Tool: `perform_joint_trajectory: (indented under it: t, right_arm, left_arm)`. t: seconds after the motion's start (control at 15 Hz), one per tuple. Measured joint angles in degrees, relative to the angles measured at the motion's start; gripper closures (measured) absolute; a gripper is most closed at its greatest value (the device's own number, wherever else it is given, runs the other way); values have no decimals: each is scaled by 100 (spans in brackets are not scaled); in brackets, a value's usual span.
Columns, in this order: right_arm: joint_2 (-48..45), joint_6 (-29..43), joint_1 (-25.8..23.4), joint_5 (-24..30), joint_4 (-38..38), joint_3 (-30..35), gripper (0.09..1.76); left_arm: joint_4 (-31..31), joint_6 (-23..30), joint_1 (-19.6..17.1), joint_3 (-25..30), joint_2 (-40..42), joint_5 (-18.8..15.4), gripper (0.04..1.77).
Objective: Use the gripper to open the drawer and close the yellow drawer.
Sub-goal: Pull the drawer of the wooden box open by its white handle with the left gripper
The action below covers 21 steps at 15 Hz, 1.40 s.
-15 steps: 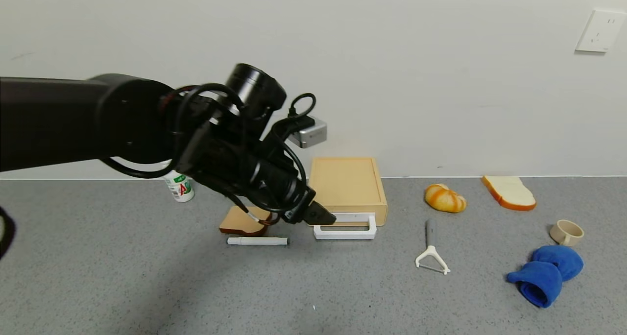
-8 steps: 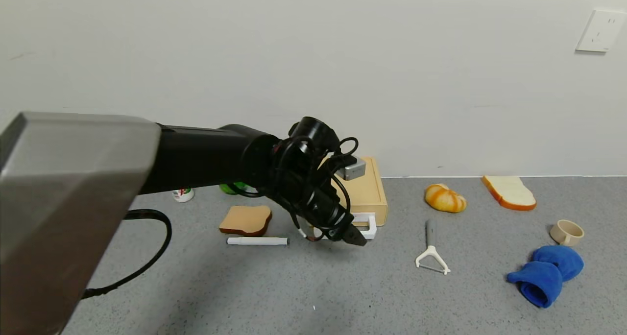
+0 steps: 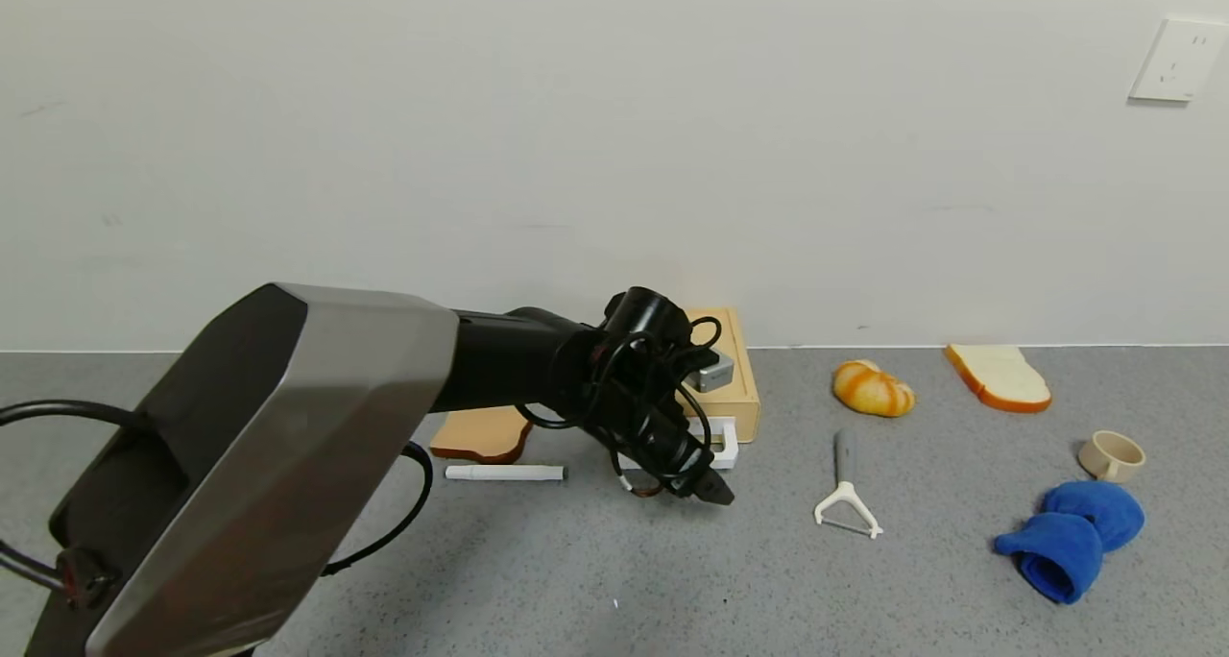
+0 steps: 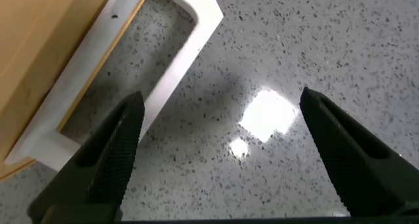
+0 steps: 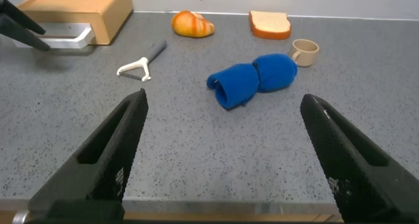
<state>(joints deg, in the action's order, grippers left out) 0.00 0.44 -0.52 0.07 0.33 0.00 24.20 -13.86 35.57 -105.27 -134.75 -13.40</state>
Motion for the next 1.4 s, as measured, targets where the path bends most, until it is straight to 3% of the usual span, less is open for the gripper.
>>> perform_joint_trajectory:
  t: [0.27, 1.4]
  right_arm:
    - [0, 2, 0, 0, 0, 0, 14]
    - [0, 0, 0, 0, 2, 0, 14]
  left_arm:
    - [-290, -41, 6, -2, -130, 76, 9]
    - [-408, -262, 65, 20, -306, 119, 9]
